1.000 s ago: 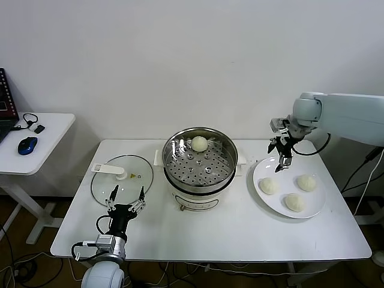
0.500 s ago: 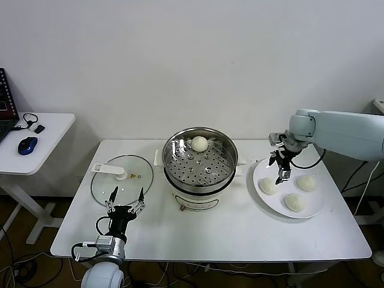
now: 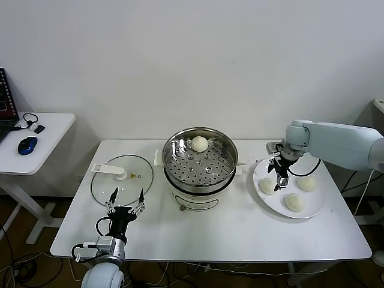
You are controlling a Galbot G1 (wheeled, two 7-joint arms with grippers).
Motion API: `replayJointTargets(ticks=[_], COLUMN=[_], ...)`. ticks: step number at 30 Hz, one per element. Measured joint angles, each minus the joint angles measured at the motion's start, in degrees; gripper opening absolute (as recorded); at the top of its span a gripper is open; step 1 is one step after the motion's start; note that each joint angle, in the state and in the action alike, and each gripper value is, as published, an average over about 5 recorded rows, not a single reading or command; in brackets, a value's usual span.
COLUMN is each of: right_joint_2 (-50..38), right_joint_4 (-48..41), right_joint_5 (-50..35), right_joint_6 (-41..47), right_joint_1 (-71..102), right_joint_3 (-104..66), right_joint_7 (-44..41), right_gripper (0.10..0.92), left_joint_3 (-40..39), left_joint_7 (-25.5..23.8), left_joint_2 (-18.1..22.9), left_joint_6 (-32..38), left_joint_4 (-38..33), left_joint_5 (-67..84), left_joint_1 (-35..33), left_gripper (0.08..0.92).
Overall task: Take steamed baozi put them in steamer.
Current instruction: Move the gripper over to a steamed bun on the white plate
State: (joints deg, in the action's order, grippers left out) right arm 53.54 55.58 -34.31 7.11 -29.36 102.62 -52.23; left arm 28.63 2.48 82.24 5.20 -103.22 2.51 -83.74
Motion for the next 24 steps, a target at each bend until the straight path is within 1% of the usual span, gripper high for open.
replayJointTargets(ticks=[14,24], right_joint_2=[1.38,1.62], right_joint_4=[-4.24,-5.04], right_joint_5=[2.69,3.31], right_joint_6=[-1.20,-1.43], right_joint_1=[4.00,5.10], right_joint_3=[-3.33,-4.24], right_joint_7=[0.14,-0.30], right_gripper=[0.823,0.823], left_joint_3=[-0.06,-0.01], left_joint_7=[0.02,0.01], left_joint_2=[0.00,-0.02], left_joint_6=[0.16,0.09], left_joint_4=[0.14,0.19], left_joint_5=[-0.28,-0.34], left_joint_1=[0.03,0.22], left_gripper=[0.823,0.823])
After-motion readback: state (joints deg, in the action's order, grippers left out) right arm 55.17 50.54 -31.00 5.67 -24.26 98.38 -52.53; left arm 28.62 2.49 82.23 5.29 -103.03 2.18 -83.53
